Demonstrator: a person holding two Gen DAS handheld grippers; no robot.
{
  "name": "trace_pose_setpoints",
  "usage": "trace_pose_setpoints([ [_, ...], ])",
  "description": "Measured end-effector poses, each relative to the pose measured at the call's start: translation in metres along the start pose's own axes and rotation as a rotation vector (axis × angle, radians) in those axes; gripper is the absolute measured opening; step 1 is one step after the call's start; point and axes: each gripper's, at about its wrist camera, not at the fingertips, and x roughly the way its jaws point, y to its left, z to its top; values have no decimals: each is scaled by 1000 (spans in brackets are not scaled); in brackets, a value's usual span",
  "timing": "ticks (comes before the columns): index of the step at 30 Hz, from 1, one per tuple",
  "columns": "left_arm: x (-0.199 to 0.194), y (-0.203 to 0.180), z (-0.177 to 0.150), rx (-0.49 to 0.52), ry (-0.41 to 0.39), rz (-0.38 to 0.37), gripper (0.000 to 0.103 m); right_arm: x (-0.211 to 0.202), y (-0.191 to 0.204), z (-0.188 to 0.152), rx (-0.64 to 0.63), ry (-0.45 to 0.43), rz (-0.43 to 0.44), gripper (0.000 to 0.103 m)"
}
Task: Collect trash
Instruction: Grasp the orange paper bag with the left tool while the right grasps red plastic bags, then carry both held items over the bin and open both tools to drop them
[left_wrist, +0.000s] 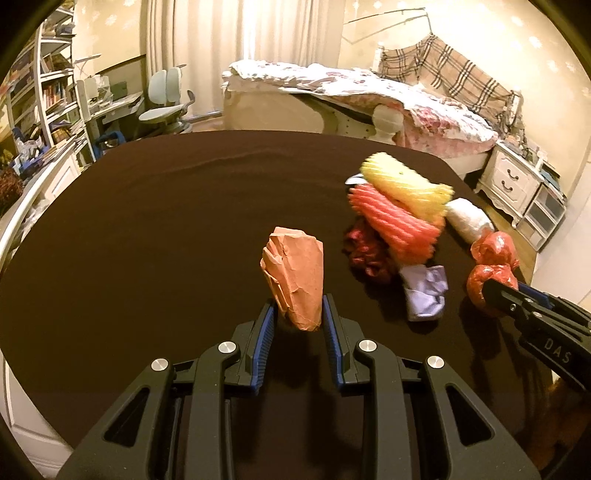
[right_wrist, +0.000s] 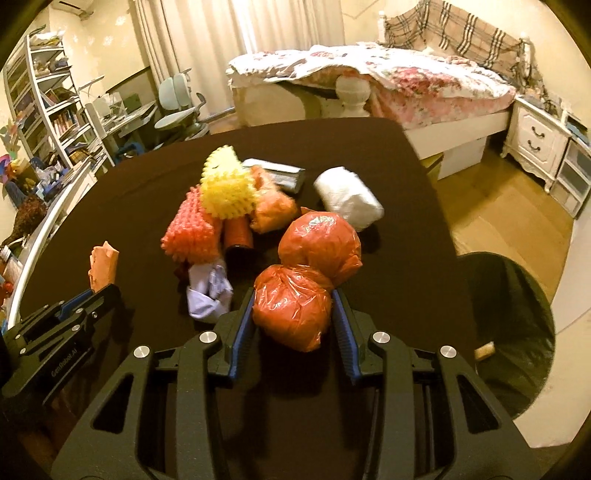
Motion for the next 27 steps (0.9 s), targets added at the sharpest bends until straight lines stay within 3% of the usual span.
trace_pose_setpoints([
  [27, -24, -150, -7, 212, -50, -210, 28, -65, -131, -45, 181, -74, -204, 39],
])
